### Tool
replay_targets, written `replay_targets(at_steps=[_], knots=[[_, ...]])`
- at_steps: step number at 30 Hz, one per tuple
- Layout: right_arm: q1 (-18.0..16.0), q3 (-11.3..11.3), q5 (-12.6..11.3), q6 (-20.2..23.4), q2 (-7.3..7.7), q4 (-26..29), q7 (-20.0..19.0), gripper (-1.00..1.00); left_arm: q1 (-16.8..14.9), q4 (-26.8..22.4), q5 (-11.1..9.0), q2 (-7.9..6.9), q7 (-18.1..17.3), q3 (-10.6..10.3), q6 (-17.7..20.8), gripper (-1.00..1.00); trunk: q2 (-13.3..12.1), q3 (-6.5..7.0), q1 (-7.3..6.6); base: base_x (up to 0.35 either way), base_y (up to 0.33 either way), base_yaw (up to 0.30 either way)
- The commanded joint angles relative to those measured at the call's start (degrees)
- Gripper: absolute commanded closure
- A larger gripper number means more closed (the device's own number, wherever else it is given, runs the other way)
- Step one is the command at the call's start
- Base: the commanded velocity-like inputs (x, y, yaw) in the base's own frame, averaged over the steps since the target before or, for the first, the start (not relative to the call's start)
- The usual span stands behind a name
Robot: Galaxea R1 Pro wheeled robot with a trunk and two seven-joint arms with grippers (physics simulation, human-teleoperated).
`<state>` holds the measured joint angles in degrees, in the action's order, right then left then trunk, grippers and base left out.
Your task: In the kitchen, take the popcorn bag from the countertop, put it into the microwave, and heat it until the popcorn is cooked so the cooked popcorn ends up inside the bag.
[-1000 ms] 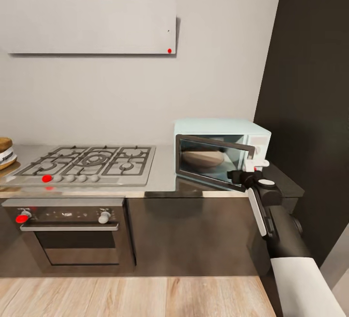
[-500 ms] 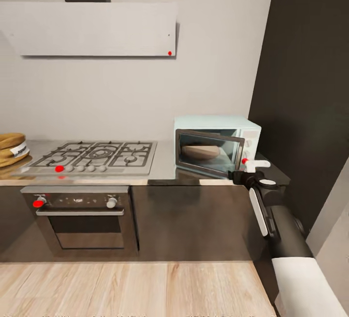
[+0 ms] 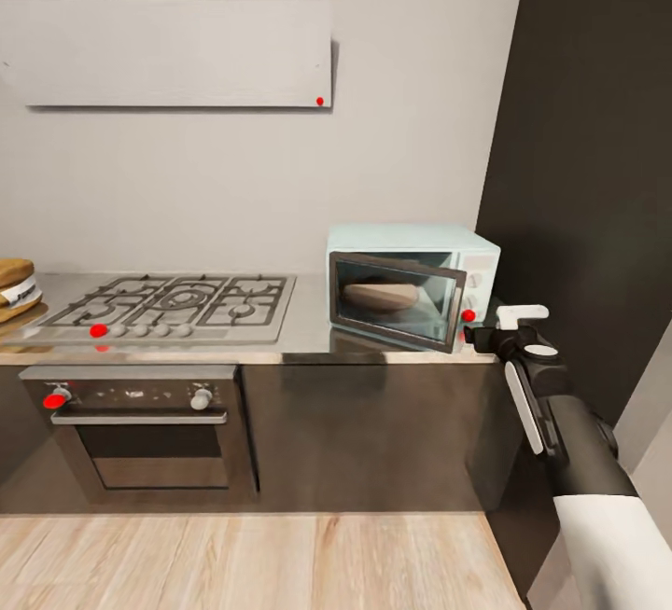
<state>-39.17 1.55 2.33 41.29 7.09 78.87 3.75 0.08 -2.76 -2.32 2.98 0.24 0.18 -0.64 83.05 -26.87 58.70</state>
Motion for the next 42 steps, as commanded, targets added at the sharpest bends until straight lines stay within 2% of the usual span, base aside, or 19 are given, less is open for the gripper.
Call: replay_targets(at_steps=[1, 11, 17, 23, 25, 29, 32, 35, 39, 42], knots=[[0.0, -0.1, 0.2, 0.2, 0.02, 0.1, 0.0, -1.00, 0.0, -0.1, -0.3, 0.01, 0.0, 0.0, -0.1, -1.00, 0.0, -0.05, 0.02, 0.239, -0.179, 0.000], [0.0, -0.1, 0.6, -1.1, -0.15, -0.9, 0.2, -1.00, 0.0, -0.1, -0.3, 0.01, 0.0, 0.0, -0.1, -1.00, 0.0, -0.05, 0.02, 0.239, -0.179, 0.000], [0.0, -0.3, 0.0, -1.1, -0.55, -0.9, -0.3, -1.00, 0.0, -0.1, -0.3, 0.01, 0.0, 0.0, -0.1, -1.00, 0.0, -0.05, 0.02, 0.238, -0.179, 0.000], [0.0, -0.4, -0.1, -2.9, -0.62, -1.8, -3.0, -1.00, 0.0, -0.1, -0.3, 0.01, 0.0, 0.0, -0.1, -1.00, 0.0, -0.05, 0.02, 0.238, -0.179, 0.000], [0.0, -0.4, -0.1, -3.4, -0.66, -2.1, -6.0, -1.00, 0.0, -0.1, -0.3, -0.01, 0.0, 0.0, -0.1, -1.00, 0.0, -0.05, 0.02, 0.213, -0.158, 0.000], [0.0, -0.4, 0.0, -3.4, -0.62, -2.1, -15.3, -1.00, 0.0, -0.1, -0.3, -0.08, 0.0, 0.0, -0.1, -1.00, 0.0, -0.05, 0.02, 0.050, -0.037, 0.000], [0.0, -0.5, 0.0, -2.9, -0.63, -2.1, -17.2, -1.00, 0.0, -0.1, -0.3, -0.08, 0.0, 0.0, -0.1, -1.00, 0.0, -0.05, 0.02, 0.005, -0.004, 0.000], [0.0, -0.7, 0.0, -2.6, -0.79, -2.1, -21.9, -1.00, 0.0, -0.1, -0.3, -0.08, 0.0, 0.0, -0.1, -1.00, 0.0, -0.05, 0.02, 0.000, 0.000, 0.000], [0.0, -0.7, -0.1, -2.6, -0.85, -2.1, -23.4, -1.00, 0.0, -0.1, -0.3, -0.08, 0.0, 0.0, -0.1, -1.00, 0.0, -0.05, 0.02, 0.000, 0.000, 0.000], [0.0, -0.7, -0.1, -2.5, -0.91, -2.1, -27.8, -1.00, 0.0, -0.1, -0.3, -0.08, 0.0, 0.0, -0.1, -1.00, 0.0, -0.05, 0.02, 0.000, 0.000, 0.000]])
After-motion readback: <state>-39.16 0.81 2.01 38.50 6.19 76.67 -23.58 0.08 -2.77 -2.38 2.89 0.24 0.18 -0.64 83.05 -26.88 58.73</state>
